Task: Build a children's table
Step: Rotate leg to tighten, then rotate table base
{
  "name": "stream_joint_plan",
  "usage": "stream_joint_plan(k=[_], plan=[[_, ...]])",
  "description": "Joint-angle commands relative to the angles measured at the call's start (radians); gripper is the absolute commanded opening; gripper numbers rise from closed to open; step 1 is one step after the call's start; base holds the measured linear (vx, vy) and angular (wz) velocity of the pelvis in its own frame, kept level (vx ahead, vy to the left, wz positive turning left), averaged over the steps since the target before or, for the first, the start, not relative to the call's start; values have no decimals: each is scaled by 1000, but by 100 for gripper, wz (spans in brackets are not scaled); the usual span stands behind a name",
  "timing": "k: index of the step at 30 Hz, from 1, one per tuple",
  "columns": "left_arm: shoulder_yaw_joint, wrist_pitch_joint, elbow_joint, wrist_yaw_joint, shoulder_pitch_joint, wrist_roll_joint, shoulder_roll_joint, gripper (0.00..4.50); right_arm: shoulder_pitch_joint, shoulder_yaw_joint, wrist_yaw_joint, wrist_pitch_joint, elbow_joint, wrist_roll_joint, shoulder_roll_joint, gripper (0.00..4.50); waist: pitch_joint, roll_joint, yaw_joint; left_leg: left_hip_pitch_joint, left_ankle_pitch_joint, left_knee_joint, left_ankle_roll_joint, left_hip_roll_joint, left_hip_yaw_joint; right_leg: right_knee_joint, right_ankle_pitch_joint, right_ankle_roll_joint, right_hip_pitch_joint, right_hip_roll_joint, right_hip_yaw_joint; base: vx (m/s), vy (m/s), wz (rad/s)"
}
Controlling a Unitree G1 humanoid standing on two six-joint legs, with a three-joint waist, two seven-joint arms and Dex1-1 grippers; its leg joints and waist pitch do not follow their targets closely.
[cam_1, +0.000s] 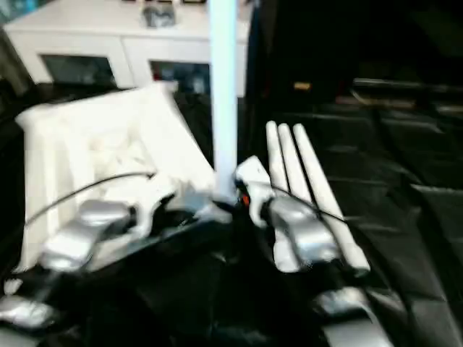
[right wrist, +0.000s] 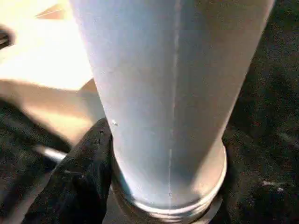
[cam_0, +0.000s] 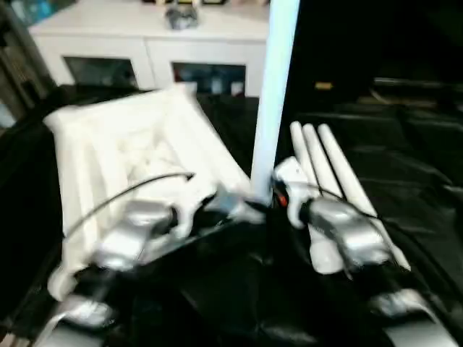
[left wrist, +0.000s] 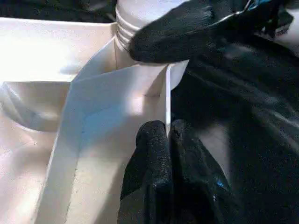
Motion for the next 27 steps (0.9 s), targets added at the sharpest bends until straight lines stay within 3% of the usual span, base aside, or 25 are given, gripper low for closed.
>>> stream_joint_plan(k=[1, 2, 4, 7, 8, 14, 15, 17, 19, 20, 22, 23, 25, 26, 27], plan=[[3, 5, -6, 68, -45, -12, -63, 0, 12, 58, -47, 2, 66, -38, 62, 271, -54, -6, 2, 15, -216, -74, -4, 57, -36, -93, -224, -206, 31, -90, 52, 0, 0, 0], [5, 11, -6, 83, -47, -9, -76, 0, 8, 54, -59, -15, 79, -42, 80, 271, -54, -7, 1, 13, -206, -73, 0, 56, -35, -94, -211, -207, 31, -90, 52, 0, 0, 0], [3, 15, -12, 87, -44, -5, -93, 0, -4, 39, -36, -21, 104, -24, 105, 340, -55, -8, 1, 10, -194, -72, 16, 56, -35, -91, -179, -216, 34, -90, 51, 0, 0, 0], [-7, 13, -19, 77, -37, -10, -95, 0, -12, 37, -7, -20, 103, -11, 103, 346, -55, -6, 2, 10, -193, -73, 27, 58, -35, -89, -163, -220, 33, -88, 50, 0, 0, 0], [-8, 13, -21, 78, -35, -12, -93, 0, -14, 49, -11, -34, 100, -24, 93, 376, -55, -5, 2, 11, -195, -74, 26, 59, -35, -89, -162, -220, 34, -89, 50, 0, 0, 0], [2, 22, -15, 97, -36, -7, -90, 0, 11, 38, 33, -50, -5, -22, 0, 376, -54, -8, 3, 12, -209, -74, 26, 59, -34, -92, -183, -216, 35, -89, 51, 0, 0, 0], [6, 28, -14, 105, -36, -4, -93, 0, 19, 27, 40, -46, -32, -20, -17, 376, -55, -6, 10, 16, -195, -71, 32, 61, -31, -92, -160, -210, 33, -87, 52, 0, 0, 0], [8, 31, -14, 109, -37, -2, -95, 0, 27, 19, 51, -38, -59, -15, -33, 376, -59, -9, 15, 7, -145, -68, 48, 59, -32, -83, -97, -219, 39, -89, 51, 0, 0, 0], [20, 42, -7, 134, -41, -1, -104, 0, 37, 8, 65, -29, -90, -9, -52, 376, -62, -7, 21, 9, -110, -63, 68, 59, -30, -79, -40, -228, 38, -87, 50, 0, 0, 0], [32, 51, -3, 157, -47, -2, -113, 0, 56, -10, 89, -6, -152, 9, -83, 376, -63, 0, 25, 10, -101, -61, 72, 59, -31, -77, -22, -230, 38, -86, 49, 0, 0, 0], [44, 61, 0, 180, -53, -5, -122, 0, 77, -30, 115, 19, -221, 32, -118, 376, -66, -3, 28, 4, -67, -59, 99, 60, -32, -71, 37, -233, 45, -85, 46, 0, 0, 0], [46, 51, -6, 193, -54, 0, -124, 0, 94, -29, 152, 55, -283, 55, -147, 376, -67, 6, 28, 3, -64, -58, 103, 60, -34, -69, 46, -236, 44, -87, 45, 0, 0, 0], [46, 43, -10, 201, -54, 4, -125, 0, 105, -27, 176, 80, -321, 69, -165, 376, -68, -4, 24, -2, -57, -56, 127, 58, -35, -68, 83, -239, 49, -85, 43, 0, 0, 0], [48, 31, -20, 207, -54, 6, -123, 28, 122, -14, 210, 116, -373, 86, -192, 384, -69, 9, 22, -3, -57, -54, 131, 58, -37, -67, 76, -245, 47, -89, 41, 0, 0, 0], [48, 31, -20, 207, -54, 6, -123, 28, 122, -14, 210, 116, -373, 86, -192, 387, -68, 3, 19, -2, -62, -54, 135, 56, -35, -73, 71, -244, 47, -84, 41, 0, 0, 0]])
